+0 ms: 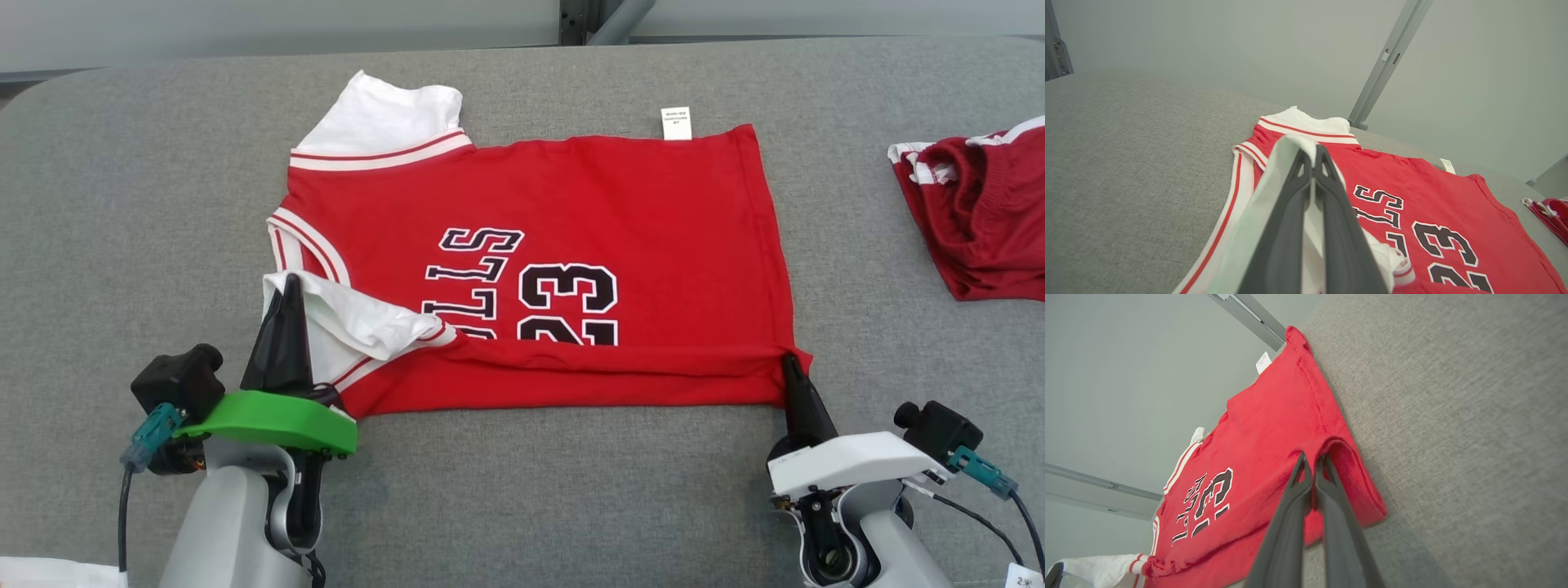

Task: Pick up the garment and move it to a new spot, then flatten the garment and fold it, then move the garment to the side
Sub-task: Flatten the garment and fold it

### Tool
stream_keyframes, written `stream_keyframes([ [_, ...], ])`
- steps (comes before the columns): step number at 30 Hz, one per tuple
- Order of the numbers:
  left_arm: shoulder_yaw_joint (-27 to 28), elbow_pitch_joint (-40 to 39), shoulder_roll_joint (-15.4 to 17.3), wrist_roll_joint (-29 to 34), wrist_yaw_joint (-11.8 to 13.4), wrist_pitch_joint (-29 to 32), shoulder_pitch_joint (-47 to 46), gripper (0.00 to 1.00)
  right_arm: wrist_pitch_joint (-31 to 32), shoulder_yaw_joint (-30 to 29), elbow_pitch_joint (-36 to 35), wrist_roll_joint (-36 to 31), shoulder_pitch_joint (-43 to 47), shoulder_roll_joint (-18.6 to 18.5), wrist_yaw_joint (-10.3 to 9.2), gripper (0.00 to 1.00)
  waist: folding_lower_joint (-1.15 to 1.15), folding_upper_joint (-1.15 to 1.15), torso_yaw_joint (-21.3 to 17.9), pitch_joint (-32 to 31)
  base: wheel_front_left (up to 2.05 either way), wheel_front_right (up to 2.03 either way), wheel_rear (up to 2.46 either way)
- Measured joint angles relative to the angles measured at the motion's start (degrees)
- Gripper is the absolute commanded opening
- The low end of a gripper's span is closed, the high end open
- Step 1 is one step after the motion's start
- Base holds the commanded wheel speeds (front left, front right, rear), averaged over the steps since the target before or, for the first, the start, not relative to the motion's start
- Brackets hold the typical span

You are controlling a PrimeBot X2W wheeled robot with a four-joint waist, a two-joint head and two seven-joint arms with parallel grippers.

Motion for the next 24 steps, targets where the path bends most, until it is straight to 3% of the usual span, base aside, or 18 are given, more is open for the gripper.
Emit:
stream_keyframes([
  [6, -0.67, 4.36, 0.00, -0.26, 0.19, 0.00, -3.05, 0.00, -0.09, 0.56, 3.22, 0.01, -3.45, 0.18, 0.00, 0.00, 0.00, 0.00, -0.68, 0.87, 0.00, 0.00, 0.00],
  [7, -0.81, 5.15, 0.00, -0.48, 0.51, 0.00, -3.62, 0.00, -0.11, 0.67, 3.37, 0.05, -3.83, 0.19, -0.01, 0.16, 0.00, 0.00, -0.69, 0.92, 0.00, 0.00, 0.00],
  [8, -0.88, 5.67, 0.00, -0.63, 0.55, 0.00, -4.22, 0.00, -0.25, 0.79, 3.48, 0.19, -4.26, 0.21, -0.01, 0.44, 0.00, 0.00, -0.72, 0.97, 0.00, 0.00, 0.00],
  [9, -0.88, 5.75, 0.00, -0.66, 0.53, 0.00, -4.89, 0.23, -0.26, 0.86, 3.45, 0.38, -4.63, 0.23, -0.01, 0.93, 0.00, 0.00, -0.75, 1.01, 0.00, 0.00, 0.00],
  [10, -0.92, 6.01, 0.01, -0.76, 0.49, -0.01, -5.75, 0.49, -0.26, 0.87, 3.42, 0.54, -4.99, 0.27, 0.00, 1.00, 0.00, 0.00, -0.79, 1.03, 0.00, 0.00, 0.00],
  [12, -0.89, 6.87, 0.00, -0.71, 0.45, 0.00, -6.86, 1.00, -0.27, 0.75, 3.02, 0.55, -5.32, 0.27, -0.01, 1.00, 0.00, 0.00, -0.85, 0.98, 0.00, 0.00, 0.00],
  [24, -0.63, 7.89, -0.02, -1.20, -0.36, -0.01, -7.88, 1.00, -0.34, -3.87, -5.84, -6.46, -2.61, 0.38, -0.01, 1.00, 0.00, 0.00, -0.96, -0.65, 0.00, 0.00, 0.00],
])
